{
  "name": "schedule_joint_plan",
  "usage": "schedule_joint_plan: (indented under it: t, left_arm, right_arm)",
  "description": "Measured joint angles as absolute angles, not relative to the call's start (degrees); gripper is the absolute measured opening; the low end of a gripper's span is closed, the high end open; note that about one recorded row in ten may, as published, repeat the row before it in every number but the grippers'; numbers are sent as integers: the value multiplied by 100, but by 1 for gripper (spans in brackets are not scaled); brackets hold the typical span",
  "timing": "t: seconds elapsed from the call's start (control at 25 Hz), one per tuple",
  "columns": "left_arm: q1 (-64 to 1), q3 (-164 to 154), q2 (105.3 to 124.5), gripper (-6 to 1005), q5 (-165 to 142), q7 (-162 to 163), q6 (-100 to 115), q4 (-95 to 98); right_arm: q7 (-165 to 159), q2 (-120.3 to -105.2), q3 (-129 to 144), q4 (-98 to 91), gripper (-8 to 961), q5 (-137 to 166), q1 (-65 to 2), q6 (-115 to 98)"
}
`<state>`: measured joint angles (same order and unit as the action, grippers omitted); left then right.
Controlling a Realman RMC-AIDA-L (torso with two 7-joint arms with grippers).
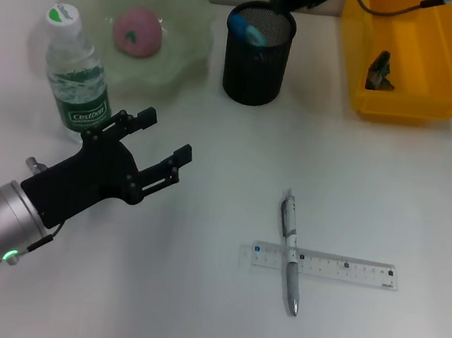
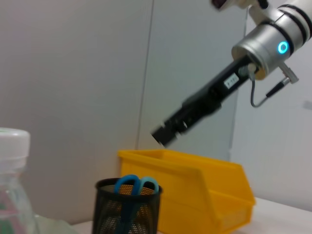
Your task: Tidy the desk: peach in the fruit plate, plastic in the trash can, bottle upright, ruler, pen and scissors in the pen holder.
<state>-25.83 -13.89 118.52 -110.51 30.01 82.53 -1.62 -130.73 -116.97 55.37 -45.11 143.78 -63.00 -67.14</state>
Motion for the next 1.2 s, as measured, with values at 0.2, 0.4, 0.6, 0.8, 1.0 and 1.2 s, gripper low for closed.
schedule_joint_plan:
  t: [0.2, 0.4, 0.6, 0.8, 1.0, 1.2]
  left_arm:
    - [-2589, -1441, 11839, 788, -11422, 3639, 8535, 366]
    - [-2542, -1759, 11817, 788, -11993, 4566, 9200, 1408]
    - [-2499, -2386, 11811, 788, -12045, 4803, 9413, 1897]
    - [-2492, -3186, 11810, 787, -12062, 5020, 9561, 2309]
    - [-2479, -3419, 11795, 787, -12063, 5116, 9707, 2581]
    - [-2475, -3399, 11795, 787, -12041, 5119, 9743, 2608]
  right_arm:
    - [-12683, -11802, 5545, -5648, 518, 13175, -5486, -7575]
    - [-12304, -11672, 5501, -5891, 567, 11893, -4837, -8571]
    - [-11853, -11645, 5582, -5929, 679, 11883, -4650, -9775]
    - [-11478, -11762, 6186, -6048, 801, 12387, -4546, -10077]
    - [-11085, -11876, 6961, -6073, 822, 12796, -4466, -10002]
    - [-11058, -11918, 7778, -6030, 818, 13000, -4458, -9582]
